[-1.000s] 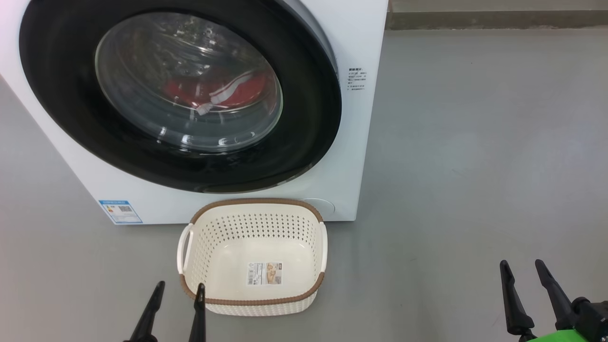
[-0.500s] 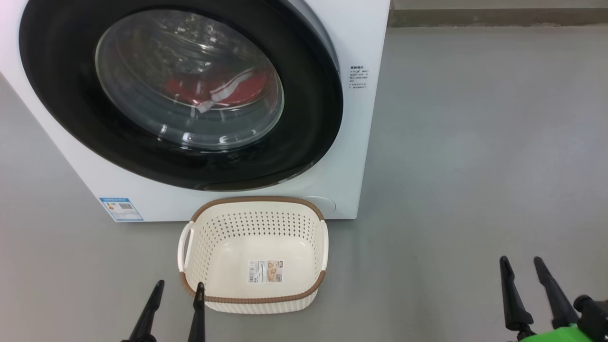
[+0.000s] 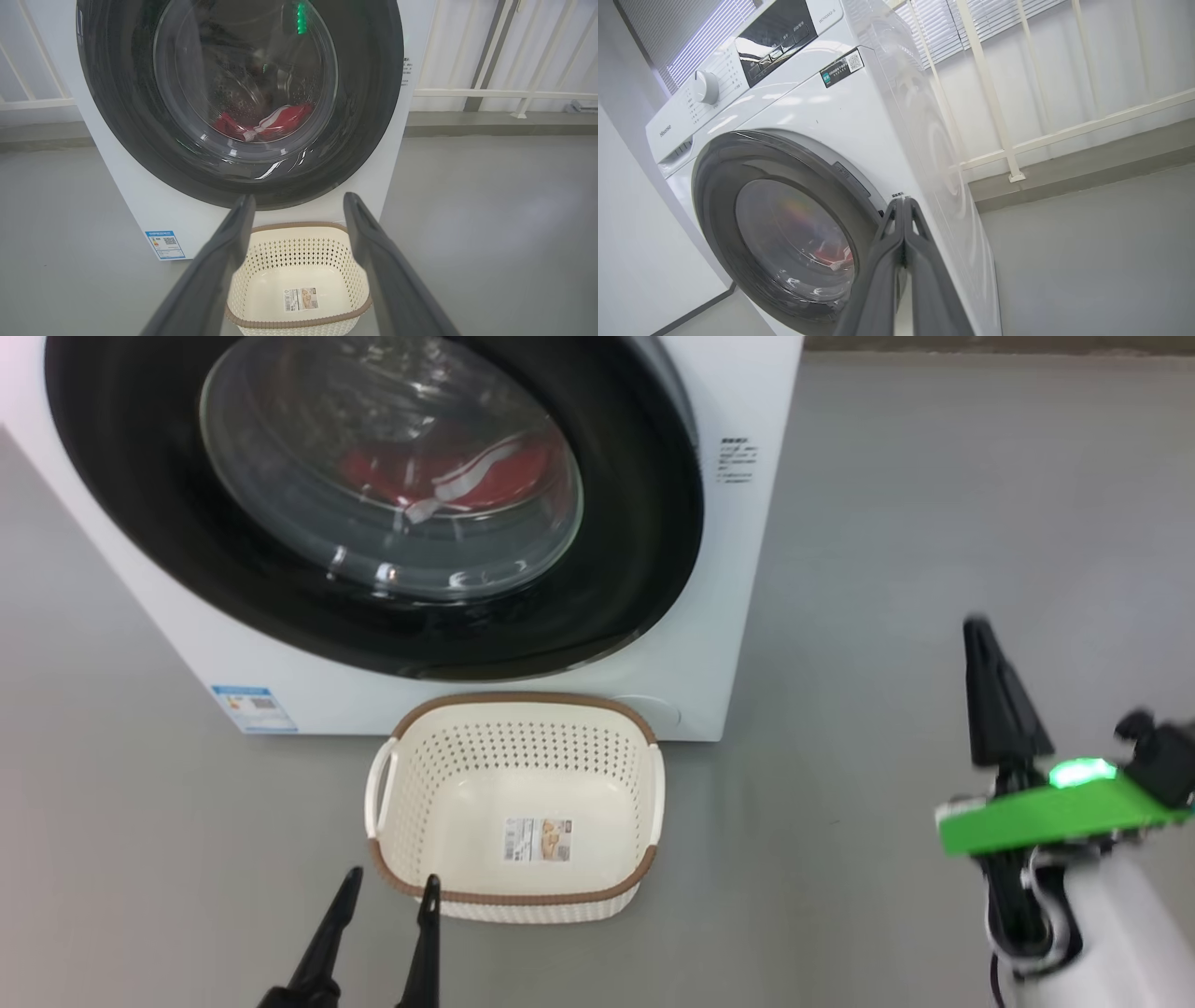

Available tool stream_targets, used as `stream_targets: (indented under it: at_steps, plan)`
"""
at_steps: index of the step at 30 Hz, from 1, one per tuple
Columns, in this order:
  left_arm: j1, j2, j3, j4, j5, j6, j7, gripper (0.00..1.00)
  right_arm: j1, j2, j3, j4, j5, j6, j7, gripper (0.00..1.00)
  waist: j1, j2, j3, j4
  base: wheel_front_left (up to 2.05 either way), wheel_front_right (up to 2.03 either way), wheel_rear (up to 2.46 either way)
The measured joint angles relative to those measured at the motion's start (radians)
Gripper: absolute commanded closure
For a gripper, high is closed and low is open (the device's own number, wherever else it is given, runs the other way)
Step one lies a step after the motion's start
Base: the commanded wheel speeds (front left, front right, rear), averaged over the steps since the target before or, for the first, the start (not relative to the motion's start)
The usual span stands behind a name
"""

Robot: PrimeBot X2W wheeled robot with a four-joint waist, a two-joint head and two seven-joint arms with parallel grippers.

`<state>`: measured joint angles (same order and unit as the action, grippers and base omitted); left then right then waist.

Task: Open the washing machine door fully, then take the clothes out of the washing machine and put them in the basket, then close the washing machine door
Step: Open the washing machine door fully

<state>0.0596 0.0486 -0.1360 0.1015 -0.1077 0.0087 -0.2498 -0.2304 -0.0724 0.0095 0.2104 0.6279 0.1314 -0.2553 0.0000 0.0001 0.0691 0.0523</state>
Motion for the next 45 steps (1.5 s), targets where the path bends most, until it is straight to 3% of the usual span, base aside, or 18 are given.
stream_targets:
  at_steps: [16,22,32,45]
  plan:
    - [-0.126,-0.001,-0.090,-0.007,-0.043,0.018,0.000,0.00,-0.377,-0.175,0.163,0.067,0.205,0.000,0.000,1.00,0.0000,0.0000,0.154,0.087,0.00,0.00,0.00]
    - [-0.174,-0.001,-0.105,-0.009,-0.046,0.022,0.000,0.00,-0.494,-0.237,0.266,0.108,0.383,0.000,0.002,1.00,0.0001,0.0000,0.219,0.116,0.00,0.00,0.00]
    - [-0.235,-0.004,-0.128,-0.016,-0.073,0.027,-0.003,0.00,-0.700,-0.318,0.359,0.149,0.696,0.000,0.169,1.00,0.0000,0.0000,0.318,0.150,0.00,0.00,0.00]
    - [-0.293,-0.008,-0.157,-0.020,-0.098,0.036,-0.004,0.00,-0.863,-0.363,0.398,0.224,0.917,0.000,0.435,1.00,0.0000,0.0000,0.411,0.192,0.00,0.00,0.00]
